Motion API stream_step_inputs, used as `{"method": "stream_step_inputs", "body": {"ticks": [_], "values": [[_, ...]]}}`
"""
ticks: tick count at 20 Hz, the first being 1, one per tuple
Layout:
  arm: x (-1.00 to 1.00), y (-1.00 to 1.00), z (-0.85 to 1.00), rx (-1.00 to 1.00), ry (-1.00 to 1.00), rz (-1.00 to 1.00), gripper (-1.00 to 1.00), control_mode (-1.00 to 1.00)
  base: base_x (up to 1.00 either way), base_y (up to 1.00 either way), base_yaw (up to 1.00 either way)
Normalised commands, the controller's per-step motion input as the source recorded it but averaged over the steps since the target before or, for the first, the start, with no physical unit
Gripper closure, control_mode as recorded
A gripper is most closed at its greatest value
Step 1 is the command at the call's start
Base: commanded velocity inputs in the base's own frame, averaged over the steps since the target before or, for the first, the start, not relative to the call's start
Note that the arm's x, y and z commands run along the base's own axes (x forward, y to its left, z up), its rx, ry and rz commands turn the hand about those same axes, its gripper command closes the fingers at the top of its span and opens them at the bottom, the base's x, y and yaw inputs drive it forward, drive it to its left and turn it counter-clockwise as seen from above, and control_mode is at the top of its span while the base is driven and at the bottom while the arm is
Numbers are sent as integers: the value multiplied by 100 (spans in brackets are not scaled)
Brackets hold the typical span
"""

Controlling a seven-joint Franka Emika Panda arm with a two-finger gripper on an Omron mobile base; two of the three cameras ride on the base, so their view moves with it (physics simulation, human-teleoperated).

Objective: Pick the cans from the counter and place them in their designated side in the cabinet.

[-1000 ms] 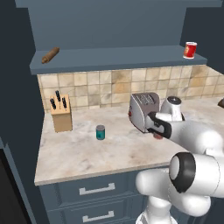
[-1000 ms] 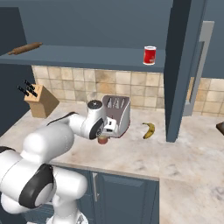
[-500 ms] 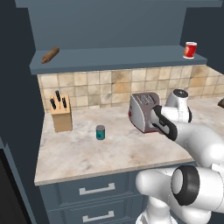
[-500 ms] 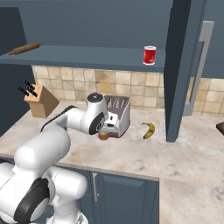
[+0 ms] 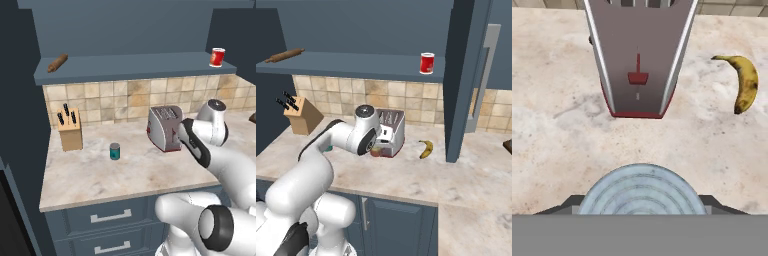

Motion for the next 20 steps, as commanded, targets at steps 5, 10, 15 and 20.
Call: {"method": "stream_step_inputs", "body": {"ticks": [5,10,15,20], "values": [[-9,-2,33,0,-13,2,100,-100,0,0,0],[-7,0,37,-1,-14,1,100,-100,0,0,0],[-16,0,39,-1,-11,0,100,-100,0,0,0],[-15,0,38,-2,-9,0,100,-100,0,0,0]]}}
